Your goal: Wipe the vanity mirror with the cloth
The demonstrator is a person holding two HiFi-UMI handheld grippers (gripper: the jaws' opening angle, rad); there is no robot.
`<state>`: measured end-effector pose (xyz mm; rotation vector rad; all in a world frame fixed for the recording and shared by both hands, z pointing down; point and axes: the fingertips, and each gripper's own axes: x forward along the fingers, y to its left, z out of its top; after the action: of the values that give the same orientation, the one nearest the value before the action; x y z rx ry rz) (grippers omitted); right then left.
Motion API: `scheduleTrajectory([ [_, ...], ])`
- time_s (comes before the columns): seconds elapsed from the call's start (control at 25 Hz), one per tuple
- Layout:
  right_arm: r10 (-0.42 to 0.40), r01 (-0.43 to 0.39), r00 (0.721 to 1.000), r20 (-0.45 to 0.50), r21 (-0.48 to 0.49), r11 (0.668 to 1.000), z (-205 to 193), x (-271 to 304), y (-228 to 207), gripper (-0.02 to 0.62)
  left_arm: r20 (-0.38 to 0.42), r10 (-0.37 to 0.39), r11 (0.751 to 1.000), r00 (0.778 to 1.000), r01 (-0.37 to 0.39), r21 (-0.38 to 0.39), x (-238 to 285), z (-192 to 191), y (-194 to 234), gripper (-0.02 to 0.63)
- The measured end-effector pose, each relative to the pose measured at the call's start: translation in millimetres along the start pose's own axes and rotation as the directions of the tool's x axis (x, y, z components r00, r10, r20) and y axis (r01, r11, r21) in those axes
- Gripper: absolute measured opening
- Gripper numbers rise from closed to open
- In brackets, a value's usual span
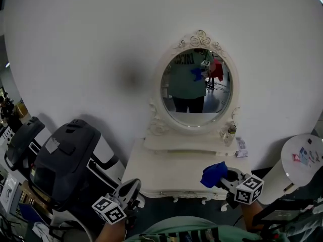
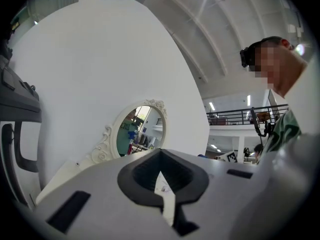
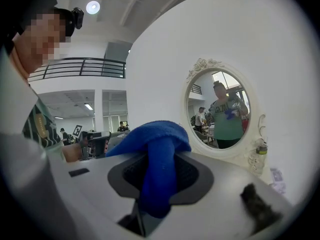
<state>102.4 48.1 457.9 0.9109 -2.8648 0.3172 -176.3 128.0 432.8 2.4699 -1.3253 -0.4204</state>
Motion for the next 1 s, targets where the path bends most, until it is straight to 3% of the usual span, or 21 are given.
scheduleTrajectory([
  [0.32, 0.117, -0.116, 0.993, 0.025, -0.043, 0.992, 39, 23, -109, 0.106, 0.037, 0.088, 0.996, 0.995, -0.089, 0.026, 103, -9, -5, -0.003],
  [0.56, 0.185, -0.184, 0.983, 0.008, -0.033, 0.982, 46, 45, -190, 0.106, -0.010, 0.112, 0.993, 0.994, -0.112, 0.022, 194, -32, -4, -0.003],
  [0.8, 0.166, -0.165, 0.986, 0.014, -0.035, 0.986, 43, 51, -204, 0.106, -0.022, 0.085, 0.996, 0.996, -0.085, 0.016, 215, -27, 6, -0.003],
  [1.0, 0.102, -0.101, 0.995, 0.008, -0.043, 0.994, 47, 86, -219, 0.106, -0.024, 0.021, 1.000, 0.999, -0.021, 0.002, 239, -16, 49, -0.003],
])
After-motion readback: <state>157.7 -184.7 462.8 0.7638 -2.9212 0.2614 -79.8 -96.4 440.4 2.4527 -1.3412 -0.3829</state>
